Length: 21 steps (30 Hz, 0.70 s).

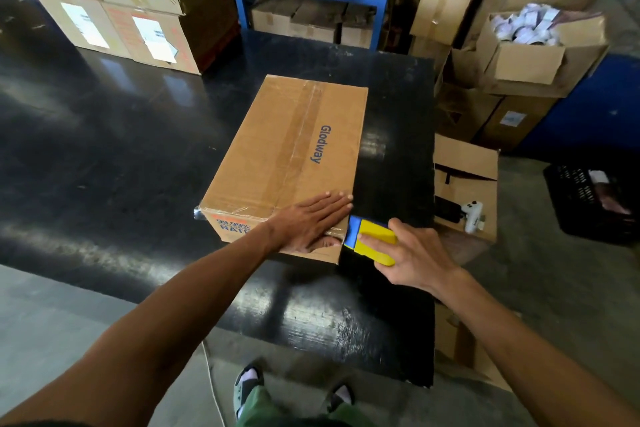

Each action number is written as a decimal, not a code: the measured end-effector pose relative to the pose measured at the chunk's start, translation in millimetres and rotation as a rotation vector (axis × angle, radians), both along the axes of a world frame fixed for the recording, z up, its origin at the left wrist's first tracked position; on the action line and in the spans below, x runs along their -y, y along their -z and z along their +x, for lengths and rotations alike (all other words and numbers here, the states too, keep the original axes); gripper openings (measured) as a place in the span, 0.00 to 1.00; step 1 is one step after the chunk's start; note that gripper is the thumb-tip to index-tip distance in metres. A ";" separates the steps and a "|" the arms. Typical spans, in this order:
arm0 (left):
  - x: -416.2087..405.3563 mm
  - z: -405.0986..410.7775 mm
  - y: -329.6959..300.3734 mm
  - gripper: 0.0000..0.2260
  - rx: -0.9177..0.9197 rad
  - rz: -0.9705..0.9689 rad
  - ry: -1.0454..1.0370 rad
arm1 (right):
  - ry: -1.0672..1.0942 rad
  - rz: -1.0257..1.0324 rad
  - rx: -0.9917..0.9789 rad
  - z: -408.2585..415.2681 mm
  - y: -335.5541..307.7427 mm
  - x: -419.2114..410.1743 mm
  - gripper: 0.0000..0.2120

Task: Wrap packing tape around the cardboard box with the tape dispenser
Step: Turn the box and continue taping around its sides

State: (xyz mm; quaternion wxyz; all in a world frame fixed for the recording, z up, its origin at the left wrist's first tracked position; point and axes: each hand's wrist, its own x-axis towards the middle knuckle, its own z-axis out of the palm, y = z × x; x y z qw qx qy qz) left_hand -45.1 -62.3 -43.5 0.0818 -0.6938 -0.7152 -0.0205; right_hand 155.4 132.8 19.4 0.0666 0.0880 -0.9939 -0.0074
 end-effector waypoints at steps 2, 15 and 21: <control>0.5 -0.4 -0.6 0.33 0.001 0.007 0.000 | -0.006 0.040 -0.001 0.1 6.7 5.7 0.27; -22.1 42.3 -13.8 0.47 0.282 -0.119 -0.657 | 0.302 0.111 0.168 -2.9 0.8 -1.4 0.27; -36.7 52.2 -18.1 0.52 0.368 -0.142 -0.861 | 0.412 0.070 0.119 -18.0 -15.2 1.0 0.25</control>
